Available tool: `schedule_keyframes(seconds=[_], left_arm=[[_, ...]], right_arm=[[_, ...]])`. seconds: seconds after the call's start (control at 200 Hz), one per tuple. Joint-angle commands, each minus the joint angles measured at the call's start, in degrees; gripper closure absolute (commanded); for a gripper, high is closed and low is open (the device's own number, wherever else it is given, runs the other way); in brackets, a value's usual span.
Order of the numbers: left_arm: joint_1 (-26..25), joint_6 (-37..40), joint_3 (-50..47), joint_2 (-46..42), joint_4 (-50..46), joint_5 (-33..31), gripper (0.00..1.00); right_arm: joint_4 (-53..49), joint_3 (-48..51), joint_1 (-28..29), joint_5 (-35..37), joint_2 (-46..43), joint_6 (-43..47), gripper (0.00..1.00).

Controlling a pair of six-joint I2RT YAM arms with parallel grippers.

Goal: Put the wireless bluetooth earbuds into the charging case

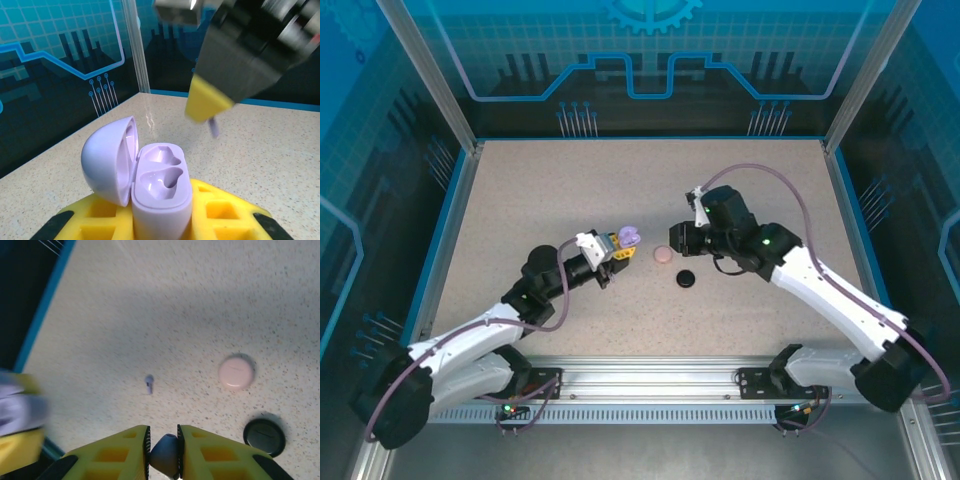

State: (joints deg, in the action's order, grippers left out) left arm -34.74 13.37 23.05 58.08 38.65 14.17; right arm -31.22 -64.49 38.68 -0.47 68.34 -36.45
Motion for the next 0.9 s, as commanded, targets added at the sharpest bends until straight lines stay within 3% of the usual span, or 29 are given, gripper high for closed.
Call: schedule_keyframes(seconds=[0.0,0.43,0.895], left_arm=[[-1.11,-0.97,0.18,3.15,7.28,-1.86,1.0],[-7.18,2.5,2.28,13.72,15.81,-11.72,1.0],[-9.54,2.77,3.84,15.73,16.74,-13.41,1.0]], right_arm=[[0.96,-0.29,-0.17,-0.62,-2.75,-3.51,0.77],[6.12,0.77,6.7,11.41,-5.58,-11.15,0.77],[9.76,-0.11,10.98,16.19,-0.61,-11.05,0.77]])
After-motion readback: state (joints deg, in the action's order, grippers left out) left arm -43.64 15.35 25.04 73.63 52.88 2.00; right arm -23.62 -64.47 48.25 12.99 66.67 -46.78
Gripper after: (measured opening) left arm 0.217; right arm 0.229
